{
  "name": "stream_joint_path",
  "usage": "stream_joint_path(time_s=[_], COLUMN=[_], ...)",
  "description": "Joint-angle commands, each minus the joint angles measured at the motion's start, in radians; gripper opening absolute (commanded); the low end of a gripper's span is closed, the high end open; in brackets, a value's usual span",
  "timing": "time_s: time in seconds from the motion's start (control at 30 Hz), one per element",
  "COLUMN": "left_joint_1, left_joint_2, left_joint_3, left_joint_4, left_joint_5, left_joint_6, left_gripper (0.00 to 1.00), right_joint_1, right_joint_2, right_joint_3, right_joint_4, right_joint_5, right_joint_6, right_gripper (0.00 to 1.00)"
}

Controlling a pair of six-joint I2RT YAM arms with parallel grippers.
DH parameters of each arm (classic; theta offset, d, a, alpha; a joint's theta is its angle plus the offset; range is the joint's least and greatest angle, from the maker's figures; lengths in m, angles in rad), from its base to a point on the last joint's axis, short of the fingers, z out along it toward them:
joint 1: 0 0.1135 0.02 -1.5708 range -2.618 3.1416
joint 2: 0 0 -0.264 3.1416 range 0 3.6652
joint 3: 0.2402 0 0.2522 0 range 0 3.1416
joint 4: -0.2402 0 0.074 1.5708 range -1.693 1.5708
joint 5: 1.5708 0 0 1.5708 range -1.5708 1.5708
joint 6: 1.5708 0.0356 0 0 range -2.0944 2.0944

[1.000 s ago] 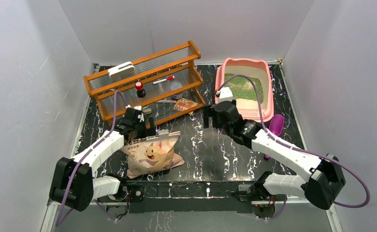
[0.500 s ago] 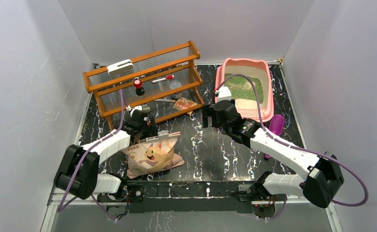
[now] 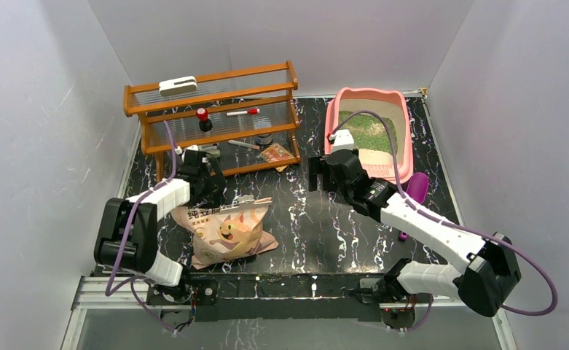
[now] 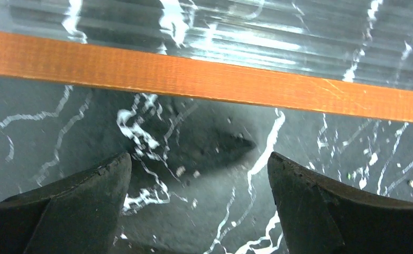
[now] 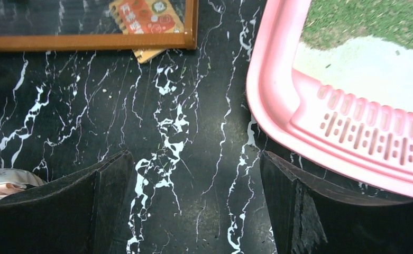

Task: Fill the litter box with clean litter
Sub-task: Move the distractor to the center of the board.

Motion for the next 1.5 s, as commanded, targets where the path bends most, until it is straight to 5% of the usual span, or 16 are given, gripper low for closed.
stream_joint_path(time_s=[0.0,0.4,0.87,1.03,1.17,1.47], left_joint_1=[0.067,0.081,0.087,0.103,0.103,0.118], left_joint_2=[0.075,0.223,0.131,0.190,0.262,0.422], left_joint_3=[0.065,0.179,0.114,0.178,0.221,0.411], left_joint_4=[-0.019,-0.001,-0.027,-0.036,0.023,-0.009], left_joint_5=[0.055,0.235,0.162,0.194,0.194,0.194], left_joint_6=[0.086,0.167,0.153,0.148,0.152,0.220], left_gripper=[0.98,0.98,0.98,0.98,0.98,0.98], right_joint_1=[-0.021,-0.089,-0.036,-0.035,-0.050,-0.150], right_joint_2=[0.052,0.373,0.760,0.847,0.880,1.040], right_joint_3=[0.061,0.179,0.286,0.337,0.305,0.555], right_joint_4=[-0.009,0.110,0.511,0.532,0.715,0.516], right_joint_5=[-0.098,-0.389,-0.104,0.060,0.063,-0.007], right_joint_6=[0.025,0.005,-0.213,-0.190,-0.240,-0.202], right_gripper=[0.98,0.96,0.90,0.89,0.90,0.83])
